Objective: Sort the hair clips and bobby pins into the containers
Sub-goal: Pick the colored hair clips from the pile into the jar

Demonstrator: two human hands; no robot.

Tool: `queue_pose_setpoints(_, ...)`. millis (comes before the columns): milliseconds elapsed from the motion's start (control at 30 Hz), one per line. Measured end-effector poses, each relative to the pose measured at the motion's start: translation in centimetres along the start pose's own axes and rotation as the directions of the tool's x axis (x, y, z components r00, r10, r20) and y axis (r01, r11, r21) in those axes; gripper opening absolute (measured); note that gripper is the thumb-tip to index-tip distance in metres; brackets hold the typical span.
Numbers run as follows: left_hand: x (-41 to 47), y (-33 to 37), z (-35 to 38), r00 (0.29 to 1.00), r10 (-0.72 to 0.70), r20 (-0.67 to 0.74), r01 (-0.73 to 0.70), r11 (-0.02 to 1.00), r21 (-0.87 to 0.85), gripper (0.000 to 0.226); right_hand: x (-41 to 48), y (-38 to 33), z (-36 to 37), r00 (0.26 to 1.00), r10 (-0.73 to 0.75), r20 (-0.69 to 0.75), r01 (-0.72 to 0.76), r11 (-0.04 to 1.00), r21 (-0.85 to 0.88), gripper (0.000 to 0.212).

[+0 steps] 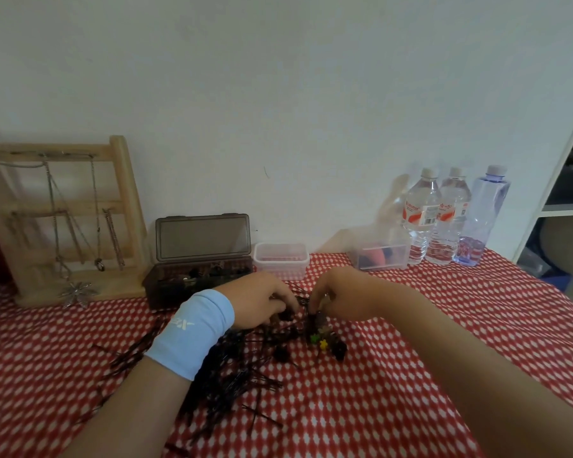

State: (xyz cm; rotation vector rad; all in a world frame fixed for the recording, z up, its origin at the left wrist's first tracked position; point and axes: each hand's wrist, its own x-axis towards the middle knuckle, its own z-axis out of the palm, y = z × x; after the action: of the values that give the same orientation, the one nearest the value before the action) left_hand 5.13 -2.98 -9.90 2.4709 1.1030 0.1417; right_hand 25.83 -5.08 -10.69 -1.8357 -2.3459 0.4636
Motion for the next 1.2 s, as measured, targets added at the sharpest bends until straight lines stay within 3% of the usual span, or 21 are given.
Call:
queue_pose_setpoints(100, -0.1, -0.1, -0.3, 1.000, -0.005, 0.008, 0.005, 1.000, 0.006, 0.030, -0.6, -0.6, -0.7, 1.000, 0.018, 0.008, -0.019, 0.999, 0.039, 0.033)
queue_pose_setpoints(233, -0.2, -0.1, 0.1, 1.000, 0.000, -0.006, 0.000, 1.000, 0.000, 0.023, -1.5, -1.5, -1.4, 0.999, 0.040, 0.031, -0.041, 0.998, 0.042, 0.016)
queue_pose_setpoints(400, -1.0, 0.2, 0.5, 0.999, -0.010, -0.034, 0.011, 1.000, 0.017, 0.021, -1.4, -1.7, -0.1, 0.983, 0.166, 0.072, -0.156, 0.979, -0.129, 0.031)
queue_pose_setpoints(467, -1.5, 0.3, 0.9, 0.998, -0.024, -0.063, 0.022, 0.999, -0.036, 0.021, -1.3, -1.7, 0.5, 0.983, 0.178, 0.047, -0.172, 0.978, -0.119, 0.028)
queue_pose_setpoints(567, -2.4, 0.1, 1.4, 0.994, -0.023, -0.109, 0.010, 0.994, -0.113, 0.026, -1.6, -1.7, 0.3, 0.986, 0.151, 0.070, -0.148, 0.988, -0.048, 0.020)
queue_pose_setpoints(667, -2.9, 0.2, 1.5, 1.000, 0.013, -0.024, -0.014, 1.000, -0.023, 0.029, -1.8, -1.1, -0.1, 0.988, 0.129, 0.084, -0.132, 0.991, 0.036, 0.013)
queue_pose_setpoints(767, -3.4, 0.9, 1.7, 0.998, 0.028, 0.062, -0.032, 0.997, 0.074, 0.027, -2.3, -0.7, -0.5, 0.993, 0.103, 0.057, -0.109, 0.987, 0.117, 0.021)
queue_pose_setpoints(933, -2.9, 0.9, 2.5, 0.998, 0.020, 0.066, -0.030, 0.987, 0.161, 0.032, -3.3, -1.0, -1.4, 0.998, 0.069, -0.004, -0.068, 0.995, 0.070, 0.033)
queue_pose_setpoints(1200, -2.6, 1.3, 2.6, 0.998, 0.055, -0.044, -0.052, 0.996, 0.070, 0.033, -4.5, -0.9, -1.4, 0.994, 0.035, 0.100, -0.035, 0.999, 0.000, 0.038)
